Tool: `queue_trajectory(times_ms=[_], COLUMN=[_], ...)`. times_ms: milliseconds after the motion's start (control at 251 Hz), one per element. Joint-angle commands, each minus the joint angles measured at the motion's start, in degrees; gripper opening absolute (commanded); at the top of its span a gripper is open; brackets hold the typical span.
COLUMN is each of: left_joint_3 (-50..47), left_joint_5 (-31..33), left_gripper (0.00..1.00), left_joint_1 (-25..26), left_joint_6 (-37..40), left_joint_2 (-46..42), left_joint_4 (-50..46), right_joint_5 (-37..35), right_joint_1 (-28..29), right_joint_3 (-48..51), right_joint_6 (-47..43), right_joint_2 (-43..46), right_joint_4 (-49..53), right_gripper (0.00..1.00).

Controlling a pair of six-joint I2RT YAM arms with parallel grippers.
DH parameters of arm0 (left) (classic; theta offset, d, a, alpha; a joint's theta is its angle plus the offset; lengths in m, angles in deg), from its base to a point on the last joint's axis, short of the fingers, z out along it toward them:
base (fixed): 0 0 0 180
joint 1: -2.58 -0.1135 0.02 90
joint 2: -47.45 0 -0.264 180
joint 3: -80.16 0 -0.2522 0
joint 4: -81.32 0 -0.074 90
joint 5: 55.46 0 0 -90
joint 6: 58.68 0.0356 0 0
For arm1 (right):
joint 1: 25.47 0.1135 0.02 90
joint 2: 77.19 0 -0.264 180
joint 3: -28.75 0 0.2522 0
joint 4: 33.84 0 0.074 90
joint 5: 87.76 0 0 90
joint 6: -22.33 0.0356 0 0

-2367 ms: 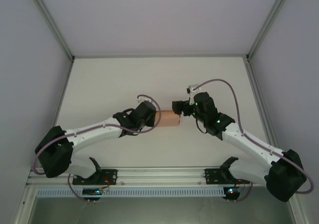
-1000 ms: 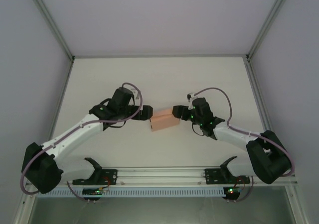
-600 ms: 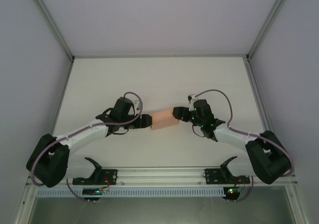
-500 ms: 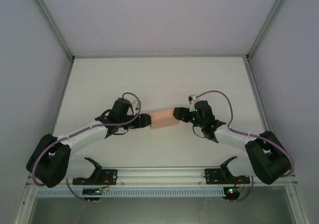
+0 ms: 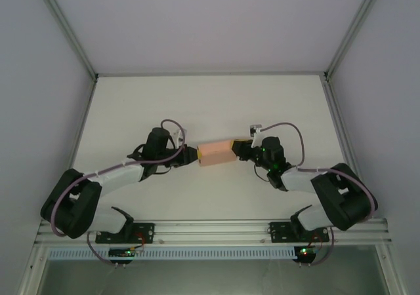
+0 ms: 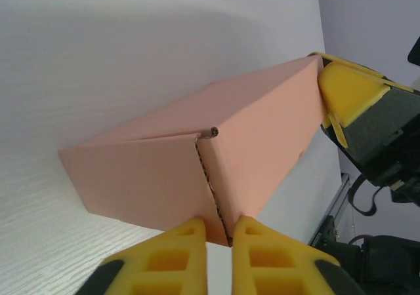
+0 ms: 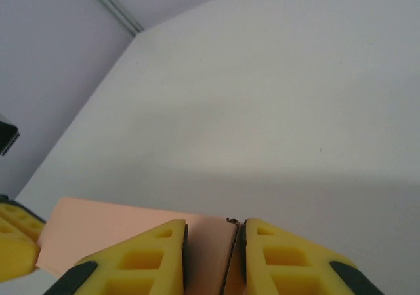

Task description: Assemble paper box

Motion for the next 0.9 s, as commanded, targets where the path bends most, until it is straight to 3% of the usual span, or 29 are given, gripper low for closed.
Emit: queue_trajectory(times_ms=[0,92,327,467,527,615,686,770,798,838,898], left_joint_3=[-1.1,-0.6,4.0,9.0,10.4,12.4,14.1,15.5,16.0,16.8,18.1], left_joint_5=[5.5,5.8,6.8,9.2,10.1,12.2,13.5,14.3,14.6,15.8,18.7], left_gripper=[0.04,0.00,0.00,0.27,0.43,0.52,0.57,0.72,0.80,0.99,0.99], left_joint_1=[-0.2,-0.2,-0.2,0.0,0.2,0.5,0.7,0.8,0.8,0.8,0.8], left_joint_6=[0.2,0.5,3.6,7.2,8.7,10.5,11.8,13.1,13.7,14.7,16.3], left_joint_2=[4.6,4.6,4.2,3.5,2.9,2.0,0.9,-1.1,-2.0,-3.1,-5.0], left_joint_4=[-9.9,-10.6,-16.5,-23.4,-25.1,-27.1,-27.9,-27.8,-28.0,-28.5,-29.8], right_joint_5=[2.9,2.0,0.4,0.8,-1.2,-1.1,-1.3,-1.6,-1.4,-1.2,0.3], right_joint_1=[1.1,1.4,1.6,1.6,1.6,1.4,1.0,0.4,0.1,-0.2,-0.6], right_joint_3=[4.5,4.6,3.2,-2.2,-5.9,-11.2,-14.7,-18.0,-19.1,-20.4,-22.2], right_joint_6=[-0.8,-0.4,0.1,-3.0,-4.6,-5.3,-6.0,-6.4,-6.8,-7.6,-10.3], right_joint_2=[-5.9,-6.1,-0.3,5.9,8.2,10.3,11.6,12.7,13.1,13.5,14.2], right_joint_4=[9.0,8.4,14.0,29.7,38.4,49.6,53.2,55.2,55.5,56.0,56.0], right_gripper=[0.07,0.00,0.02,0.25,0.36,0.42,0.52,0.60,0.61,0.66,0.85])
